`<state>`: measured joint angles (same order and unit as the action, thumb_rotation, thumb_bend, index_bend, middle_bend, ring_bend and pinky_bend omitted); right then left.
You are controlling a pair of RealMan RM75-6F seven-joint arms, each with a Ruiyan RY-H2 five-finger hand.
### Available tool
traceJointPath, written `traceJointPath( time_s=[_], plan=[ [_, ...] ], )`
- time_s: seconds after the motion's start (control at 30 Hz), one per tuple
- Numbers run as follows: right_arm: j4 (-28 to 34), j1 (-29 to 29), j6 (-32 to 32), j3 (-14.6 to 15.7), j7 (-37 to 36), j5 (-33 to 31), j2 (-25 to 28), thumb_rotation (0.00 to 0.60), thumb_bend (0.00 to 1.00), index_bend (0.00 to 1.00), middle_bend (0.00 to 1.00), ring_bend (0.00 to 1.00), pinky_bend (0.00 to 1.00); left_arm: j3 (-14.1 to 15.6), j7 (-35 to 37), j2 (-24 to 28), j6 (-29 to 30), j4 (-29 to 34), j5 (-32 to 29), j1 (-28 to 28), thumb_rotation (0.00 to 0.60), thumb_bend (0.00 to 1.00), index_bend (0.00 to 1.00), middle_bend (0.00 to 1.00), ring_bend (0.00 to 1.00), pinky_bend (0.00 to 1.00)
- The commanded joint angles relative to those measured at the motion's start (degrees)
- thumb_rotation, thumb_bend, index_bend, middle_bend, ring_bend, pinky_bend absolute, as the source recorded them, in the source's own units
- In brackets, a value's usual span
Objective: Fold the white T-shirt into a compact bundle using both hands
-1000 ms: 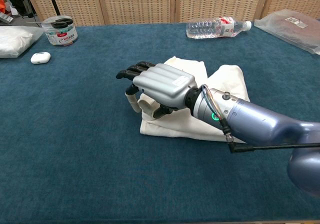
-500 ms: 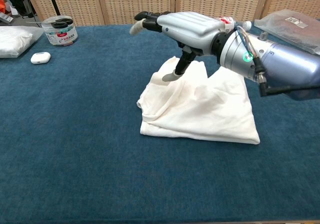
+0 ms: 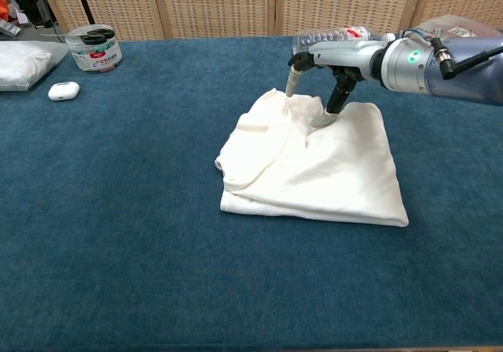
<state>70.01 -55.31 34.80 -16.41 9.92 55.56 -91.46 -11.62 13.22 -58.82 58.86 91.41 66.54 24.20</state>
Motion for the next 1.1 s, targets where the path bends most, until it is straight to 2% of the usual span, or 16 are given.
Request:
traceJointPath(
  time_s=[0.03,0.17,0.43,0.83,1.0,1.1],
  plan=[
    [0.1,-1.5,-1.6,0.4,1.4,-2.7,0.7,0.6,0.31,0.3,0.0,0.0,0.0,0.0,-0.3,-0.2,-0.1,-0.2,-0.2,0.1,0.6,0.0,0.0,0.0,0.0,0.0],
    [-0.7,-2.6,-3.1,1.1,1.4,-4.0,0.4,0.6,0.31,0.3,0.0,0.0,0.0,-0.1,-0.3,-0.2,-0.1,-0.1,-0.3,0.1,0.6,0.0,0.0,0.0,0.0,0.0],
    [-4.4,-3.7,-3.0,3.2,0.7,-0.1,-2.0,0.6,0.31,0.31,0.0,0.0,0.0,-0.2,0.0,-0.1,-0.2,-0.2,-0.3,0.1,0.6,0.0,0.0,0.0,0.0,0.0],
    [-9.4,-3.6,1.0,4.8,-8.2,13.8,-5.2,0.6,0.36,0.32,0.0,0.0,0.0,-0.3,0.1,-0.3,-0.6,-0.7,-0.6,0.2,0.6,0.0,0.0,0.0,0.0,0.0],
    [-12.7,-3.9,0.6,5.8,-10.4,16.2,-6.8,0.6,0.37,0.39,0.0,0.0,0.0,-0.3,0.0,-0.3,-0.5,-0.6,-0.6,0.2,0.6,0.0,0.0,0.0,0.0,0.0],
    [-14.0,-3.9,0.4,6.1,-11.4,16.9,-7.5,0.6,0.4,0.46,0.0,0.0,0.0,-0.3,0.2,-0.2,-0.5,-0.6,-0.6,0.1,0.6,0.0,0.0,0.0,0.0,0.0]
  ],
)
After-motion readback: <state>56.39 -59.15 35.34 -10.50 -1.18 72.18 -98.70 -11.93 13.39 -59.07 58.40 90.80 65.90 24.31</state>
